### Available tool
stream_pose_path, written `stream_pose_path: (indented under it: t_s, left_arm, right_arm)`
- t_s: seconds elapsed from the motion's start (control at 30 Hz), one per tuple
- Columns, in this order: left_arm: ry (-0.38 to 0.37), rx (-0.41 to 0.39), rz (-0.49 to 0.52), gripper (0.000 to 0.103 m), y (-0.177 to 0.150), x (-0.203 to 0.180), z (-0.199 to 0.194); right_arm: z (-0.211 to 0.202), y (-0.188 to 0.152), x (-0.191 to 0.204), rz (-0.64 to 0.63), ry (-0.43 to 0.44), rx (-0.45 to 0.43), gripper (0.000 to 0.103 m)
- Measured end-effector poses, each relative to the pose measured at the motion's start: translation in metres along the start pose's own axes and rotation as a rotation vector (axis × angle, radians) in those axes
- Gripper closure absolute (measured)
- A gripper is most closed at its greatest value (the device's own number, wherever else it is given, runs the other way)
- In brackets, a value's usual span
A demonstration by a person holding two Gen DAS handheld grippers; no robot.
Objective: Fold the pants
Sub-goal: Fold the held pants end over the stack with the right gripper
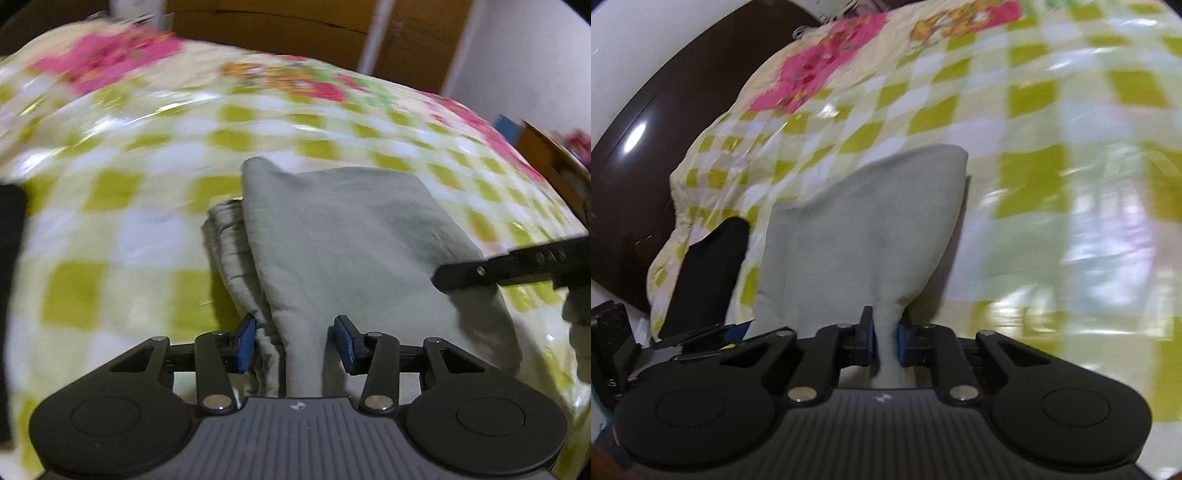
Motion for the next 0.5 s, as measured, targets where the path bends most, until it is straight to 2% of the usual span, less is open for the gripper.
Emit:
stream_pose_path:
  t_s: [0.1,0.2,0.37,0.43,0.5]
  left_arm:
    - [-0.056,0.019,0.075,0.049,0.009,-0.041,0.022]
    - [-0.081,0.039,0.136,0.049,0.017,-0.075,0.044]
    - [-0.051,0.067,0.194,0.049,0.020,-0.107,0.061]
    - [-0.021,0.072,0.217,0.049,0.021,-0.112,0.060]
    - [-0.005,0.073,0.224,0.049,0.018,-0.114,0.057]
  right_arm:
    - [-0.027,0.000,-0.031,0.019,-0.089,-0.042,0.090]
    - [-0.054,-0.002,-0.063,0.054,-0.181,-0.077,0.089]
    - [-0.079,-0.013,-0.100,0.108,-0.271,-0.109,0.085]
    - [-0.085,-0.018,-0.101,0.100,-0.308,-0.127,0.080]
    - [-0.091,-0.021,-0.099,0.074,-0.339,-0.150,0.080]
Point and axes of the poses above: each gripper's, at about its wrist camera, not at the fingertips, and z roughly the way its jaws point, x to its left, y to its top, the point moved 5 cm from there along z, roughly the way its jaws point, and after that the axes turned 6 degrees about -y, right-handed, at the moved point
